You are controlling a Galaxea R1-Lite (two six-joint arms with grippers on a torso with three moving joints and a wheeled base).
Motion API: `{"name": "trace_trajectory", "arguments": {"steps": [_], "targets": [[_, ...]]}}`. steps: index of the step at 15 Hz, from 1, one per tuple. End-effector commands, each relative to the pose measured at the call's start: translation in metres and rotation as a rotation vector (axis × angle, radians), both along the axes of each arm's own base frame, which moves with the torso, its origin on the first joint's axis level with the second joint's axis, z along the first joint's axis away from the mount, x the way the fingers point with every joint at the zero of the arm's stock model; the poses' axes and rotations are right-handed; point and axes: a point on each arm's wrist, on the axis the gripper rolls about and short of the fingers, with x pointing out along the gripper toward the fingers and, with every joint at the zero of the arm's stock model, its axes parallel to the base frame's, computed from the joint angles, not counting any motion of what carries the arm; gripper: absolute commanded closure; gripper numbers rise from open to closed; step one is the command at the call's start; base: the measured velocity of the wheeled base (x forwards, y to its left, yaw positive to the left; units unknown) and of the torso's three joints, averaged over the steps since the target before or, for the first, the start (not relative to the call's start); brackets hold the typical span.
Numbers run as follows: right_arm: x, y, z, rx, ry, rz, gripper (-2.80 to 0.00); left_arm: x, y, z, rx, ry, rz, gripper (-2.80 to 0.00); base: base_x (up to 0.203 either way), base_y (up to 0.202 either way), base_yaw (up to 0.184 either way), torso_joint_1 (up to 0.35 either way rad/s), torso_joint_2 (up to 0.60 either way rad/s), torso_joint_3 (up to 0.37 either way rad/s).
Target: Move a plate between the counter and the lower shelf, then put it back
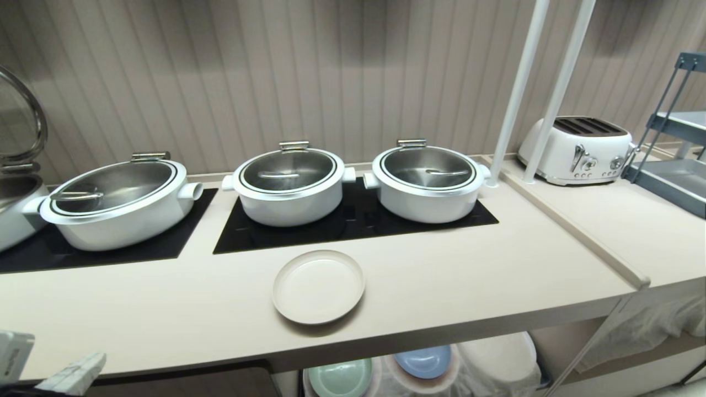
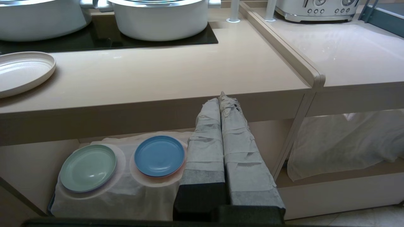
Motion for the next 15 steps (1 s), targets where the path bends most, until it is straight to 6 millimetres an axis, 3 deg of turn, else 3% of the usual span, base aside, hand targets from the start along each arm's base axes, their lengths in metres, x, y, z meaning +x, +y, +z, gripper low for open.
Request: {"name": "trace_trajectory", "arguments": {"steps": [1, 5, 8, 15], "targets": [[0.0, 0.0, 0.0, 0.0, 0.0, 0.0, 0.0, -0.026, 0.007, -0.001, 0.007, -0.087, 0.059, 0.0, 0.0, 0.0, 0.0, 0.0, 0.0, 0.0], [0.0, 0.0, 0.0, 0.0, 0.0, 0.0, 0.0, -0.064, 0.008, -0.013, 0.003, -0.223, 0.072, 0.0, 0.0, 0.0, 0.0, 0.0, 0.0, 0.0], [0.0, 0.0, 0.0, 0.0, 0.0, 0.0, 0.0, -0.067, 0.006, -0.019, -0.004, -0.19, 0.034, 0.0, 0.0, 0.0, 0.0, 0.0, 0.0, 0.0], [0.0, 0.0, 0.0, 0.0, 0.0, 0.0, 0.0, -0.089, 0.005, -0.032, -0.103, -0.362, -0.053, 0.0, 0.0, 0.0, 0.0, 0.0, 0.0, 0.0]]}}
